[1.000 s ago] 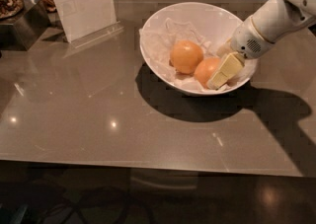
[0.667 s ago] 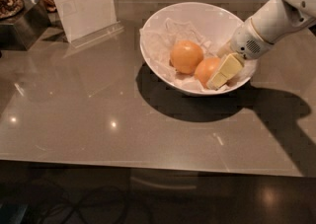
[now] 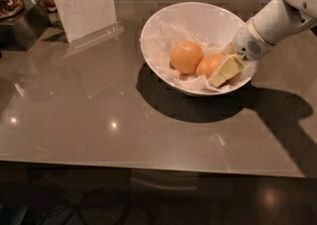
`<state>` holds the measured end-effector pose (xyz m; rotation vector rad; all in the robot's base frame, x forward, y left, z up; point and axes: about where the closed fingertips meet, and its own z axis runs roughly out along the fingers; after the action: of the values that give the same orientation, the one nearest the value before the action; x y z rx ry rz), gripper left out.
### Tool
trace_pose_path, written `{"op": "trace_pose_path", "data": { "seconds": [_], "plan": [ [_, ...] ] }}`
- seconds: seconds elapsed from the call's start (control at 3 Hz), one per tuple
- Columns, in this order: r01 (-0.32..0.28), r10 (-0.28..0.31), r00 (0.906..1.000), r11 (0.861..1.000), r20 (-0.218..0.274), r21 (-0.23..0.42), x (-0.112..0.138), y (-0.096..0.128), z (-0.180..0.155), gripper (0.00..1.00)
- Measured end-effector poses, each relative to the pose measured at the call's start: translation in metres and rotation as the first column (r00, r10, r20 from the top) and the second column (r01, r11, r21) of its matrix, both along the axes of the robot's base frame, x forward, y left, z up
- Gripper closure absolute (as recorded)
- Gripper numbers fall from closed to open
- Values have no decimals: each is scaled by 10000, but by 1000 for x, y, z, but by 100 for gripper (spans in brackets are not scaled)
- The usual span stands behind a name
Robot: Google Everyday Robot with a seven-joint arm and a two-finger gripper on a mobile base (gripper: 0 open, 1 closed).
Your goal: Pick orange from white bowl
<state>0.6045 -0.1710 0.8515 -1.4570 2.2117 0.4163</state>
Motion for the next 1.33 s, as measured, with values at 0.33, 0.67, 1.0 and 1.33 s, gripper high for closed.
{"op": "trace_pose_path", "data": {
  "seconds": [0.33,0.67,1.0,1.33],
  "plan": [
    [55,-55,10000,10000,8,28,0,-1,0,81],
    [19,-21,9999,9999,168,147,-4,0,8,100],
    [-352,323,9974,9984,637,442,-15,7,31,100],
    [-856,769,9914,9931,1062,801,-28,16,55,100]
  ]
}}
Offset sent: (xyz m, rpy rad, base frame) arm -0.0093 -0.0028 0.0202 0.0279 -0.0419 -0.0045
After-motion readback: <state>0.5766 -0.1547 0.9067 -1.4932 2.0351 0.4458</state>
